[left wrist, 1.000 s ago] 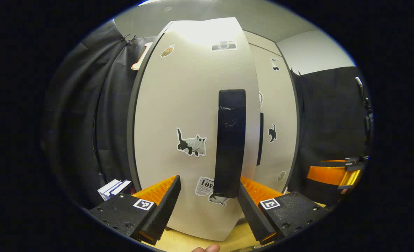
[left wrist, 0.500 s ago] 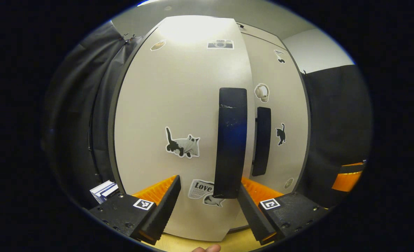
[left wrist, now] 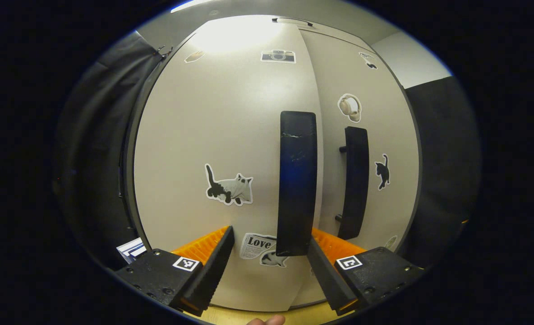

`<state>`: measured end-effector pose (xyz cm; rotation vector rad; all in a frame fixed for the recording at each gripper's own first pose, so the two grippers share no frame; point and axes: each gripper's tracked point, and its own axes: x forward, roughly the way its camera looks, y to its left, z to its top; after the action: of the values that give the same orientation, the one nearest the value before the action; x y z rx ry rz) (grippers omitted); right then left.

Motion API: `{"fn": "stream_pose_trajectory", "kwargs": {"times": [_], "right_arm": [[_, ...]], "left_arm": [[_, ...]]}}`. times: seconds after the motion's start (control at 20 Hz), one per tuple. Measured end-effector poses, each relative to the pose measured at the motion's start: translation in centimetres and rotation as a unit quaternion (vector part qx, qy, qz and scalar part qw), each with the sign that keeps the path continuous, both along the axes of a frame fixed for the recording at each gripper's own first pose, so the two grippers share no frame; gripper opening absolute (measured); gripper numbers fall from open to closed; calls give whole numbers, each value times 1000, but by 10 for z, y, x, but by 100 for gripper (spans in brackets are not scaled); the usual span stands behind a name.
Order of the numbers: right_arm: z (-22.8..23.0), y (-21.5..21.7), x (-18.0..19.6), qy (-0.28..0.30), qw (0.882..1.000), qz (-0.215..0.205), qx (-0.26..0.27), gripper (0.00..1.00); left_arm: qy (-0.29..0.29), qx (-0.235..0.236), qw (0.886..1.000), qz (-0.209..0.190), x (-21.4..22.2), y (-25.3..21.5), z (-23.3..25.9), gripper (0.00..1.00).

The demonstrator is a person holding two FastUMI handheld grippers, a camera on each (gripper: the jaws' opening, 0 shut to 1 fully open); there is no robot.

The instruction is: Grasp the bottle in the cabinet with the left hand and place it on the coaster, then close the right door with the right hand and the left door with the left hand.

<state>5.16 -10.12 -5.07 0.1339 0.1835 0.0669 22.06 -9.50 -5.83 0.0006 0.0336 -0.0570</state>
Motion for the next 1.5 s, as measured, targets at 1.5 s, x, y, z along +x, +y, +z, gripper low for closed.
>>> {"fn": "stream_pose_trajectory", "kwargs": {"times": [1.5], "right_arm": [[48,47,-25,-67,997,-10,-47,100]], "left_arm": [[-7,-25,999,39,-183,63,62,93]]}}
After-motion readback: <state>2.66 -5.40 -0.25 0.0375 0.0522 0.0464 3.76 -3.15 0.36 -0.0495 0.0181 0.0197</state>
